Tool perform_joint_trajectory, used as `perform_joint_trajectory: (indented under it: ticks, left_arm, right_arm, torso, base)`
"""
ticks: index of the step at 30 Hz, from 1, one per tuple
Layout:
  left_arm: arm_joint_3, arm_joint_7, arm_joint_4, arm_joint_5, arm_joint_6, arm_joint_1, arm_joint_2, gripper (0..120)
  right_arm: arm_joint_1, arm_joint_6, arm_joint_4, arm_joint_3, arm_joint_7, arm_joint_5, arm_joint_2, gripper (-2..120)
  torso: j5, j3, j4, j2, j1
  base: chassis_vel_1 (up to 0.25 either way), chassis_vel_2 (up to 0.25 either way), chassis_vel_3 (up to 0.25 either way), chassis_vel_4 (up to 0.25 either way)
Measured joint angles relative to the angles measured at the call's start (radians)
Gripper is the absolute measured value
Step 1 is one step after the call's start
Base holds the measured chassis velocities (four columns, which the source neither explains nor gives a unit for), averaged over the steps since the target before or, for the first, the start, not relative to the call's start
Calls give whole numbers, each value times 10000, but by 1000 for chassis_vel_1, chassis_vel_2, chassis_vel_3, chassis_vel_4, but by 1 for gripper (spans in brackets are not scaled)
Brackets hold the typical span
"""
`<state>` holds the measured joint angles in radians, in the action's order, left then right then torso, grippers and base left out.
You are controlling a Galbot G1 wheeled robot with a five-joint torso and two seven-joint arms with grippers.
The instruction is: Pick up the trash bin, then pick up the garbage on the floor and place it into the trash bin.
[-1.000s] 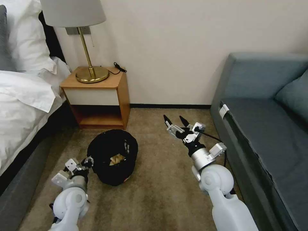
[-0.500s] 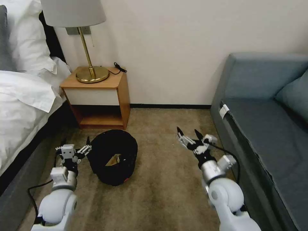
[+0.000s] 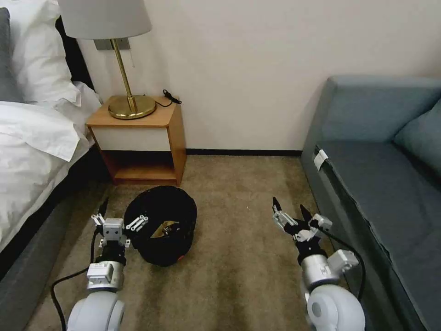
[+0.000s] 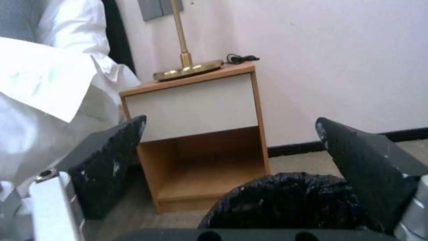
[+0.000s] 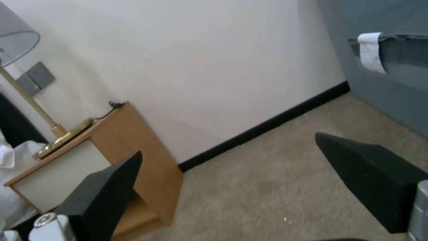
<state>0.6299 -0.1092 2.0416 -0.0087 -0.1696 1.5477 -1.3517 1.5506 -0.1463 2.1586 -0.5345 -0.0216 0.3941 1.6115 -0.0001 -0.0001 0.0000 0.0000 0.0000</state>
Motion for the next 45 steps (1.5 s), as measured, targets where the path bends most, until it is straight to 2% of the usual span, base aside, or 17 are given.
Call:
perform_joint_trajectory:
  ticks: [45]
  left_arm:
    - [6, -44, -27, -103, 76, -21, 11, 100]
  right_arm:
    - [-55, 6, -35, 34, -7, 32, -33, 100]
  torso:
    - [0, 1, 0, 0, 0]
  base:
    - [0, 0, 0, 0]
